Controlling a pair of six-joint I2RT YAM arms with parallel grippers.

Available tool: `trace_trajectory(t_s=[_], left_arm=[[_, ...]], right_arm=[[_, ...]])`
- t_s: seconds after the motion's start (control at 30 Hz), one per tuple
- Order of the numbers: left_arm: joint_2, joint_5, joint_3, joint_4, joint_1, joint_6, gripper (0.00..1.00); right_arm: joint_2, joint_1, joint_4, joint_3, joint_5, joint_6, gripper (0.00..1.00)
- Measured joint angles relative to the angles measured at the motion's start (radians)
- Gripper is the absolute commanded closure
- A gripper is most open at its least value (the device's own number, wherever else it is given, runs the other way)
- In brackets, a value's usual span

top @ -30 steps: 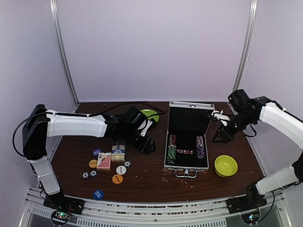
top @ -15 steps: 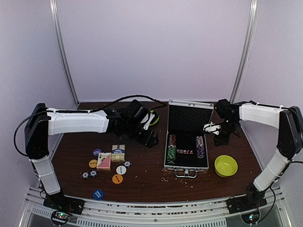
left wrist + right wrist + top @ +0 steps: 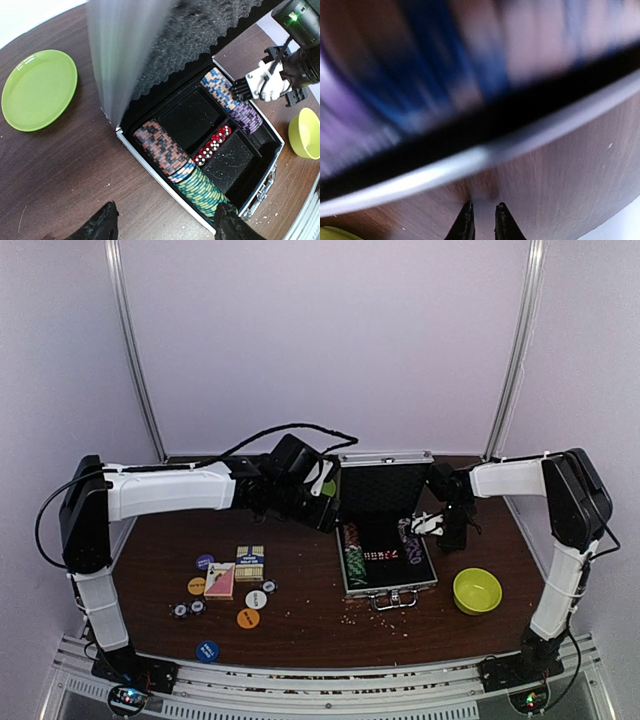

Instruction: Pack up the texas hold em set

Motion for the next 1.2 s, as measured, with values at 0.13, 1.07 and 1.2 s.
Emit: trace_trajectory(t_s=[0.13,1.07,1.2], left_arm=[[0.000,-0.008,-0.016,0.004,0.013,0.000,0.32],[-0.067,-0.066,-0.099,0.009,0.068,0.000,0.32],[-0.067,-0.067,-0.105,0.005,0.068,0.001,0.32]], right_arm=[[0.006,0.042,0.007,0.020,0.005,-0.007,0.85],[-0.025,0.269,-0.015,-0.018,-0.047,0.040,0.84],[-0.035,0.272,-0.006,-0.030,-0.064,0.064,0.80]])
